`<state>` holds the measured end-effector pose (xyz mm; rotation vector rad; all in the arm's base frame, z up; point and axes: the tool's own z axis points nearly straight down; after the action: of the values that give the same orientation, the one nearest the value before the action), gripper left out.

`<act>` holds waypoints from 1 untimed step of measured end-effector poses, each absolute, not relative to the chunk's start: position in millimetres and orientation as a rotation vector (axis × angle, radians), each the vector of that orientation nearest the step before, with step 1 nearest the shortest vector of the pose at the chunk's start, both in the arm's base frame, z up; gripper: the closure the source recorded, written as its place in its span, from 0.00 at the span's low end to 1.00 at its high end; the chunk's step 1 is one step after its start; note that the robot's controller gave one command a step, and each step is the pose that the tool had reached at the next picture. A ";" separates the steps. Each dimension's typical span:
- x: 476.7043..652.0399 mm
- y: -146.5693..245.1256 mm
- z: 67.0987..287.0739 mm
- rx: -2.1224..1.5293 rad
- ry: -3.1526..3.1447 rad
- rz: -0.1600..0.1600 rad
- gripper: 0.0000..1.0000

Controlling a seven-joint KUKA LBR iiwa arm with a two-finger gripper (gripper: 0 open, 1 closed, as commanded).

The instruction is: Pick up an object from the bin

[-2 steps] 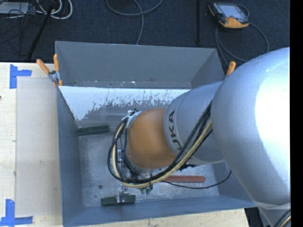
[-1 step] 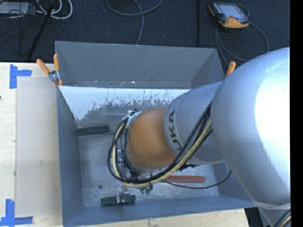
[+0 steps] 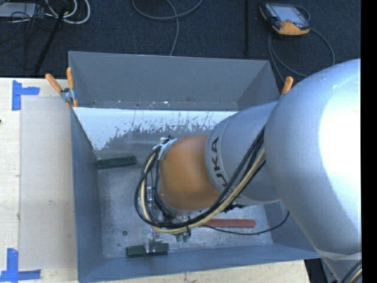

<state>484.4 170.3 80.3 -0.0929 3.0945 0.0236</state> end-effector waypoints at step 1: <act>495.4 157.7 126.1 -0.370 3.122 -0.011 0.00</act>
Offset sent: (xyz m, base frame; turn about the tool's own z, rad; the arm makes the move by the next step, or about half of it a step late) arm -0.0047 0.0076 0.0267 -0.3155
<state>495.4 157.7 126.1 -0.3703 3.1223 -0.0107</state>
